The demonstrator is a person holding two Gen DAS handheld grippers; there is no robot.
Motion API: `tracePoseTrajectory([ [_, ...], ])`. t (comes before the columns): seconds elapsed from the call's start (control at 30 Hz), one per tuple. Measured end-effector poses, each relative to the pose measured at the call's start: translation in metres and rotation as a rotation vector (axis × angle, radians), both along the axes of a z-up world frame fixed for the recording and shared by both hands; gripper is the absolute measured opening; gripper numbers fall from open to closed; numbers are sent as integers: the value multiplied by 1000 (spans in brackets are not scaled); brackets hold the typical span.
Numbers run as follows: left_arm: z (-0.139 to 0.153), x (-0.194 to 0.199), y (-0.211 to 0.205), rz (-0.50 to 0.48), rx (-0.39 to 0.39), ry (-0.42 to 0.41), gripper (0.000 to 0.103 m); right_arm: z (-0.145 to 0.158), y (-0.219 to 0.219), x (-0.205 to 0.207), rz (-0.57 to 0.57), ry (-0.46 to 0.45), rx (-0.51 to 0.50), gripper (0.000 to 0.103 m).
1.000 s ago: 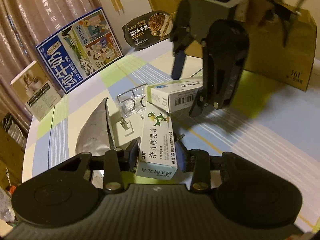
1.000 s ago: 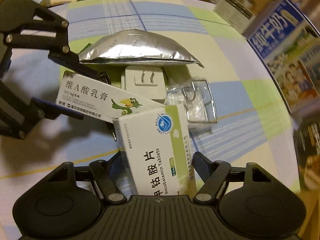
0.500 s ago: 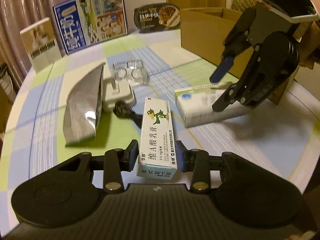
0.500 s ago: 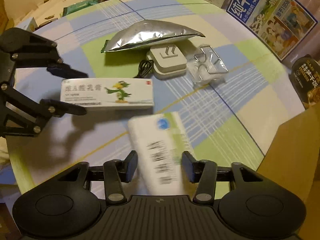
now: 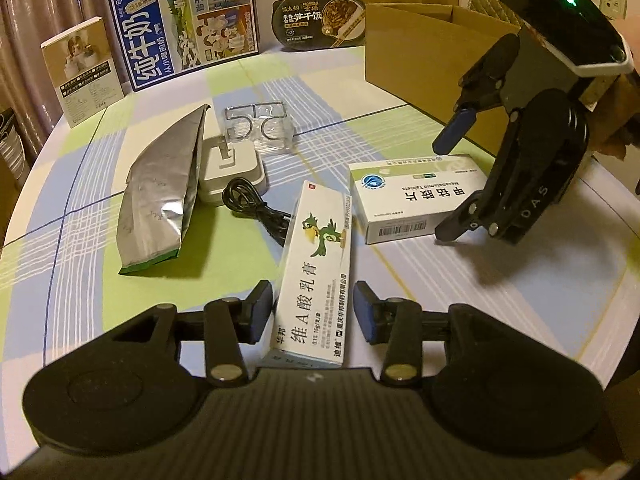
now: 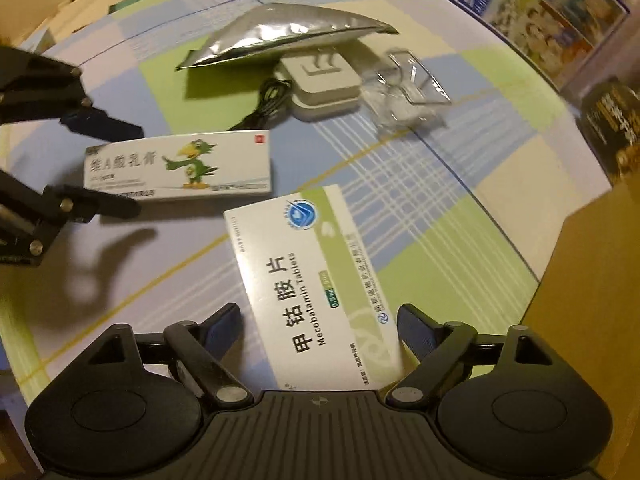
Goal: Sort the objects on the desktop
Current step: 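Grasp the white vitamin A box with left tool while right tool grasps white mecobalamin box, then lift both medicine boxes and carry them over the cardboard box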
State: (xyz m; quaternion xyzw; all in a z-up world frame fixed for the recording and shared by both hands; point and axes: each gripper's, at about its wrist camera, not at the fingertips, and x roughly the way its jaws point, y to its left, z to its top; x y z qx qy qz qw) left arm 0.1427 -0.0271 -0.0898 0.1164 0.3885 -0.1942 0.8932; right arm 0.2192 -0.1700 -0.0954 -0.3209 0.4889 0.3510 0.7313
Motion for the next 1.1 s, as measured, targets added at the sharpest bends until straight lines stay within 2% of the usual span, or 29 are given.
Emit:
tracePoseTrajectory([
  [0.17,0,0,-1,8,-3,9,39,-4,-6,6,-85,40,27,83],
  [0.23,0,-1,-2,9,0,21,39,-2,-10,6,-134,90,48,74],
  [0.3,1,-3,-5,6,8,35,38,1,-14,1,-179,117,67,71],
  [0.4,1,-9,-8,22,4,51,35,4,-29,-14,-300,140,98,71],
  [0.53,3,-24,-9,59,-49,95,34,10,-51,-56,-481,149,177,71],
  [0.67,4,-45,-10,88,-89,113,34,14,-64,-99,-570,118,234,71],
  [0.7,4,-50,-11,97,-89,101,38,13,-67,-107,-583,113,255,71],
  [0.73,4,-53,-12,101,-81,91,46,13,-68,-114,-588,91,268,72],
  [0.77,3,-55,-15,97,-64,81,47,12,-68,-120,-583,62,272,73],
  [0.83,4,-57,-19,89,-32,62,47,11,-69,-131,-572,10,283,73],
  [1.1,7,-41,-30,84,-8,31,47,7,-73,-144,-543,-106,390,74],
])
